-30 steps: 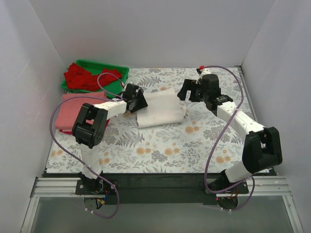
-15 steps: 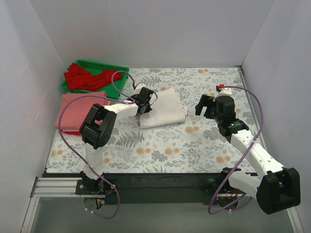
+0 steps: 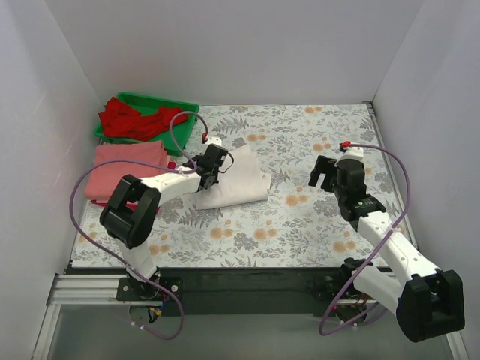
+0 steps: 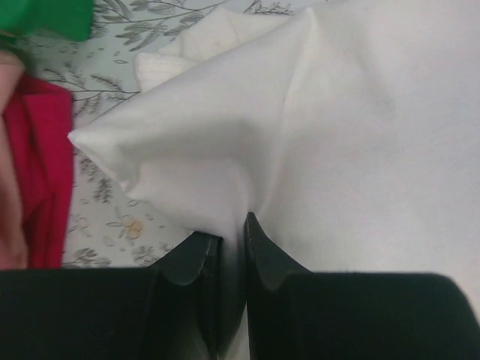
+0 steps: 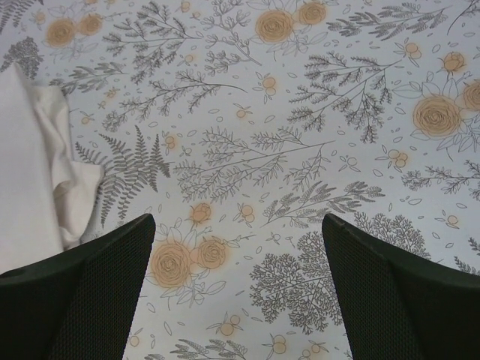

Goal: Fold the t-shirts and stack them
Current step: Neatly place the folded tshirt to the corner

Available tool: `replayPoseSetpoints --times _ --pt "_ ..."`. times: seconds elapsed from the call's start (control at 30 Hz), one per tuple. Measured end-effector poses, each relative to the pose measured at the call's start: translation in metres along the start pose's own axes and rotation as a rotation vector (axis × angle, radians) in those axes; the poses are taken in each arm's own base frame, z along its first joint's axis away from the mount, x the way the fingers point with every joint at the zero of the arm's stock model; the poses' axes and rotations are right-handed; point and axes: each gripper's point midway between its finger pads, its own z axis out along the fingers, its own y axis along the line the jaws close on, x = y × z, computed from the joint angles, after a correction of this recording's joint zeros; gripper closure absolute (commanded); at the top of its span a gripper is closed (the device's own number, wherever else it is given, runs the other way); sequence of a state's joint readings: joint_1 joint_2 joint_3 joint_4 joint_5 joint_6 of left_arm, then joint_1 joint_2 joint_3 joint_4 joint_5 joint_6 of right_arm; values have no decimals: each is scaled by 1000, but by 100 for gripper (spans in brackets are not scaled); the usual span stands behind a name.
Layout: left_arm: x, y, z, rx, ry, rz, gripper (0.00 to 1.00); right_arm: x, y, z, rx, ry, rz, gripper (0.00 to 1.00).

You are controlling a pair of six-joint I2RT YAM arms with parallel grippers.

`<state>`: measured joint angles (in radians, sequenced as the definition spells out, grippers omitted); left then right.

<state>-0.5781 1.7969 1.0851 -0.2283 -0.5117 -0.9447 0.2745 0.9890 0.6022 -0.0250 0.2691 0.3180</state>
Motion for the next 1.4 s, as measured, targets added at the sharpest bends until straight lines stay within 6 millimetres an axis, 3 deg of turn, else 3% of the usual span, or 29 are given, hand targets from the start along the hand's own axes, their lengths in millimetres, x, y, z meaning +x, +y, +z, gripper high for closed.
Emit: replayPoseSetpoints --times 0.17,0.37,0.6,0.83,1.0,1.4 --pt "-13 31 -34 -28 -64 131 100 17 -9 4 25 38 -2 2" --pt "-39 71 -62 -67 -142 245 100 20 -13 7 44 49 -2 2" --pt "-76 119 -85 -119 -237 342 100 19 -22 8 74 43 3 2" --pt "-95 157 -91 -178 -229 443 100 19 -31 9 113 36 4 2" --pt "-112 171 -101 -184 -247 481 100 19 -35 12 130 36 6 2" --pt "-171 185 -149 -177 -379 492 100 22 -41 15 144 47 10 2"
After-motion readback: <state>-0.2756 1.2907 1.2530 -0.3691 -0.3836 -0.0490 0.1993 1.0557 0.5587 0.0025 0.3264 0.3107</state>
